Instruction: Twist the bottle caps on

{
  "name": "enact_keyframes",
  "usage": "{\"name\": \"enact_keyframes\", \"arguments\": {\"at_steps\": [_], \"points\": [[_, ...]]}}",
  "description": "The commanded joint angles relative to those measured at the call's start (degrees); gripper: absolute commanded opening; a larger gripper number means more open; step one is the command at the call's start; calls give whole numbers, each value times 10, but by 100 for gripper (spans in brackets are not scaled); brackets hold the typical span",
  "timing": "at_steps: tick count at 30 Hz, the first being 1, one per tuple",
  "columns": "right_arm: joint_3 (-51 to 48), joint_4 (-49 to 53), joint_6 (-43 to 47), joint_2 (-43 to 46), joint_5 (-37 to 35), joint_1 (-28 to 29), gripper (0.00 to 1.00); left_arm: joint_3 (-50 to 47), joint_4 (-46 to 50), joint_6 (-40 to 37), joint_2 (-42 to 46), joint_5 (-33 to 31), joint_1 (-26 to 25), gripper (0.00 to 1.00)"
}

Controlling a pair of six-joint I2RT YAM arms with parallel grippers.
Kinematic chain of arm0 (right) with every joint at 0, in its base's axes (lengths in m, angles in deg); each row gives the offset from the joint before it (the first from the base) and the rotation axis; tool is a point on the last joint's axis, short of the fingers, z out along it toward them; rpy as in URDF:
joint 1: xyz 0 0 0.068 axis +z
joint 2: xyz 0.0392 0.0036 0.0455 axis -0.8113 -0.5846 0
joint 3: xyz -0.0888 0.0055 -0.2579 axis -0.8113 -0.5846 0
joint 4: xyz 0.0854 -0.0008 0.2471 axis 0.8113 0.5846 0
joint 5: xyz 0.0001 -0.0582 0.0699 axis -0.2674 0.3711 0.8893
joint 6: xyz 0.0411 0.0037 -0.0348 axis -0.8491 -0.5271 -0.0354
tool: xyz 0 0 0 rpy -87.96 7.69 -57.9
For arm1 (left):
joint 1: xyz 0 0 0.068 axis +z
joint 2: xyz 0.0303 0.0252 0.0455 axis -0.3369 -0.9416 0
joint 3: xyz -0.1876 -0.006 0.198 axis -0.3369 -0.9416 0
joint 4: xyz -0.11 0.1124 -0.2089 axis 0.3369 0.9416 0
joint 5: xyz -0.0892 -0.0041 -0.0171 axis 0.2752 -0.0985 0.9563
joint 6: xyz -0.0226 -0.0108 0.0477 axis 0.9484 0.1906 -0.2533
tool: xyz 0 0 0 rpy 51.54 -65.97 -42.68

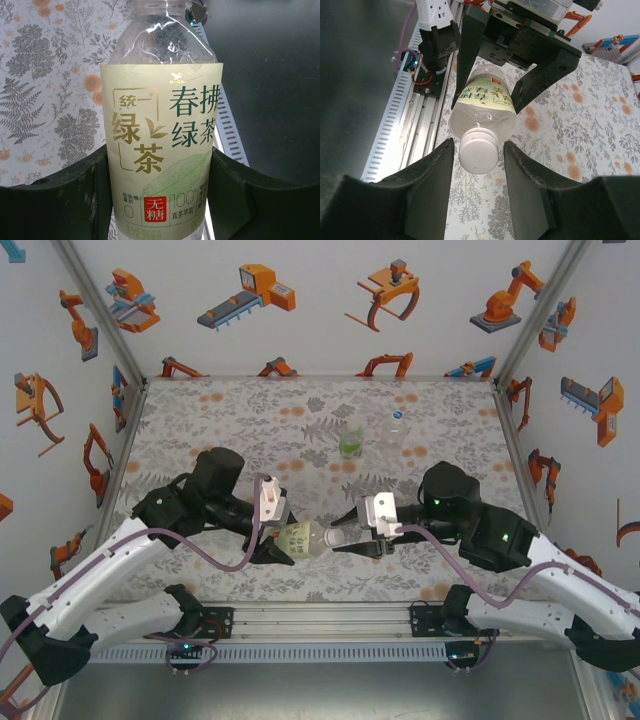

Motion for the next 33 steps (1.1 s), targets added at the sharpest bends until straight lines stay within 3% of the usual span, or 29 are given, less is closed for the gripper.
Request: {"name": "enact_keyframes", "arguments": {"at_steps": [1,11,16,24,29,33], "points": [[-7,-7,-4,0,-2,1,43,8,5,-8,3,11,1,0],[-7,-2,-4,0,-14,1,38,6,3,-8,4,12,2,0],[-19,-27,-58,3,-82,1,2,1,-20,7,8,-14,1,0],[-84,-114,-423,9,-347,1,0,-45,-156,81,20,-164,1,0],[-80,-69,-637,-5,-455,1,0,-40,-164,75,7,-216,1,0],[-55,-33,-759,-34,-464,1,0,-37,-171,76,-1,-255,2,0]]}}
